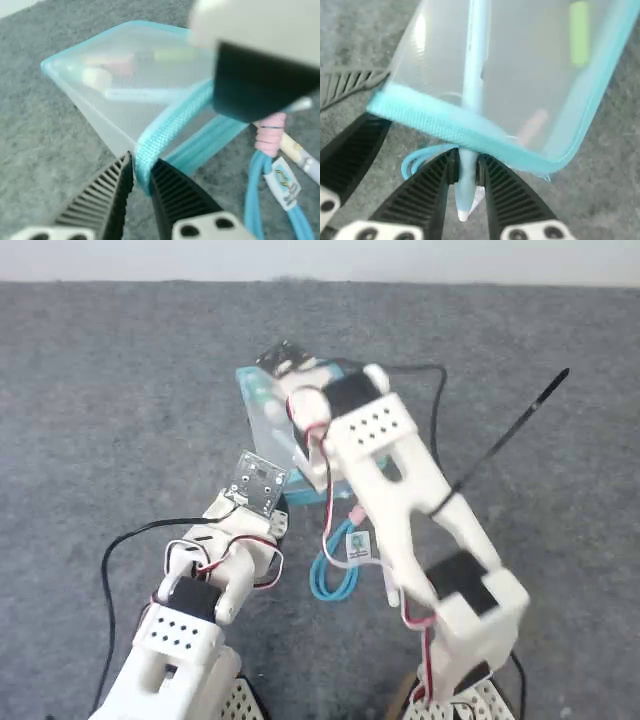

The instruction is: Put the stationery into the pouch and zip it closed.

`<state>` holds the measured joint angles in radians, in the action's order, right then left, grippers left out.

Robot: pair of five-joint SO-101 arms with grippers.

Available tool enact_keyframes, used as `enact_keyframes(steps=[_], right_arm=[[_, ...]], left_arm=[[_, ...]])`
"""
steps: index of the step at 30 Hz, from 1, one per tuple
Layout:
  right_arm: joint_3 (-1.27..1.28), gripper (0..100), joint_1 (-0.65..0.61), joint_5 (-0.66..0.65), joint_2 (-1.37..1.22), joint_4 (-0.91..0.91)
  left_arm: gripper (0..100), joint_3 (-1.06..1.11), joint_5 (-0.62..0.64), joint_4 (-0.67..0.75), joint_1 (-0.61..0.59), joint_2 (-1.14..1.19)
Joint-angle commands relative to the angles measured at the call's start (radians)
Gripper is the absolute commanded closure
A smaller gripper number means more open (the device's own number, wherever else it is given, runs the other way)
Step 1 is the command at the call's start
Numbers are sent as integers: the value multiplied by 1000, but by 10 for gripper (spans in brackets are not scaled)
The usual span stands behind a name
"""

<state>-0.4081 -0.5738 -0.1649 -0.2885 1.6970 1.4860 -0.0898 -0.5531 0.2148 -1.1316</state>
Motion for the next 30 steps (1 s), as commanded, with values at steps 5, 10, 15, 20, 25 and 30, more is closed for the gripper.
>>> enact_keyframes(steps=[5,10,15,20,25,30], right_arm=[[-310,829,42,23,-160,96],[-302,810,45,23,-97,101],[-167,810,62,15,59,101],[98,810,93,-3,280,87],[500,811,153,-54,496,-79],[959,811,151,-68,654,-375]], left_arm=[[988,-15,-12,26,35,2],[988,-21,21,35,-48,0],[988,-27,71,64,-144,0],[988,-81,219,63,-350,0],[988,-74,129,58,-255,9],[988,-39,54,63,-152,0]])
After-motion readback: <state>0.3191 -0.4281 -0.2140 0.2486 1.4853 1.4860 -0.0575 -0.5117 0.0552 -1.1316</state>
